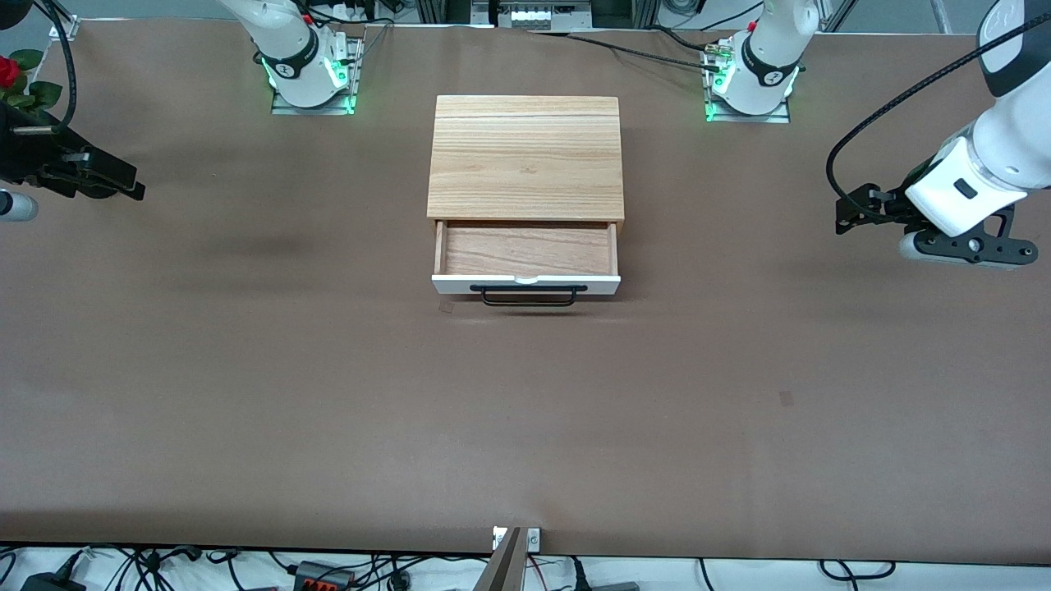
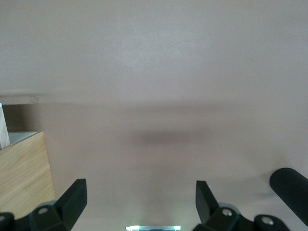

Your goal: Close drawer with both arms simultaneously

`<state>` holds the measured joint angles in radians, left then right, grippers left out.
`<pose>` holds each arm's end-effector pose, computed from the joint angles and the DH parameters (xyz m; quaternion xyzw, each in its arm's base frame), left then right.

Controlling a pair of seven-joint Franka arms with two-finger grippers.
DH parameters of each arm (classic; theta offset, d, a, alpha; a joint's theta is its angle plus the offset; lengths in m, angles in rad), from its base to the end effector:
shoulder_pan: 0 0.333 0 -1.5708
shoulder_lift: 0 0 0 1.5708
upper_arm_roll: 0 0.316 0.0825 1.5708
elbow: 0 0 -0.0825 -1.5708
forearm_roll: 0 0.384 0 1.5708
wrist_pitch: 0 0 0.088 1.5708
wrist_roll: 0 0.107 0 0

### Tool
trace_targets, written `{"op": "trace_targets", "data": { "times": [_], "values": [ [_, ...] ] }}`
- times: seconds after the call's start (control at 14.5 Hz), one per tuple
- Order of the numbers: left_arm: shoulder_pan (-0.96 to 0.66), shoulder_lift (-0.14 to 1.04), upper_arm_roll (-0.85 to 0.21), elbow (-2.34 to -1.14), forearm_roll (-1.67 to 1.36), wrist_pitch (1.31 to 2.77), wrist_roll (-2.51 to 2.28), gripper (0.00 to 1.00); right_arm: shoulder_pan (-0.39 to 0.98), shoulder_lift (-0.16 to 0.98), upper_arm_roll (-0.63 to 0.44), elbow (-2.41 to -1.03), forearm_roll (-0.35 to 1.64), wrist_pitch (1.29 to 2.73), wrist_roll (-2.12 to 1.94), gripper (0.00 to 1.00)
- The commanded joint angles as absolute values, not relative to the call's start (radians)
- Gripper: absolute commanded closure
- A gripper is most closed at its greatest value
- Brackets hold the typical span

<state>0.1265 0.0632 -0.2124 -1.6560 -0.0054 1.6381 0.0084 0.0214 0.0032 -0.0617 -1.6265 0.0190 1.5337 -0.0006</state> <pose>0.5711 -0.0465 0.5550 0.9981 -0.0469 -0.0402 0.0078 0.5487 -0.0200 0.5936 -0.9986 0.0199 0.0478 0.0104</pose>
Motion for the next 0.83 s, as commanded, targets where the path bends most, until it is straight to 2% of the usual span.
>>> {"op": "trace_targets", "data": {
  "times": [0.0,0.14,0.48,0.76],
  "values": [
    [0.115,0.087,-0.221,-1.624,-0.020,1.623,0.000,0.00,0.028,-0.005,-0.063,-1.632,0.008,1.525,-0.003,0.00],
    [0.101,0.115,-0.224,-1.611,-0.034,1.628,-0.006,0.00,0.029,-0.005,-0.063,-1.632,0.008,1.526,-0.003,0.00],
    [-0.004,0.265,-0.222,-1.488,-0.052,1.635,-0.015,0.00,0.031,0.006,-0.061,-1.626,0.009,1.526,0.003,0.00],
    [-0.086,0.388,-0.222,-1.414,-0.055,1.664,-0.100,0.00,0.116,0.113,-0.061,-1.625,0.032,1.540,0.003,0.00]
  ]
}}
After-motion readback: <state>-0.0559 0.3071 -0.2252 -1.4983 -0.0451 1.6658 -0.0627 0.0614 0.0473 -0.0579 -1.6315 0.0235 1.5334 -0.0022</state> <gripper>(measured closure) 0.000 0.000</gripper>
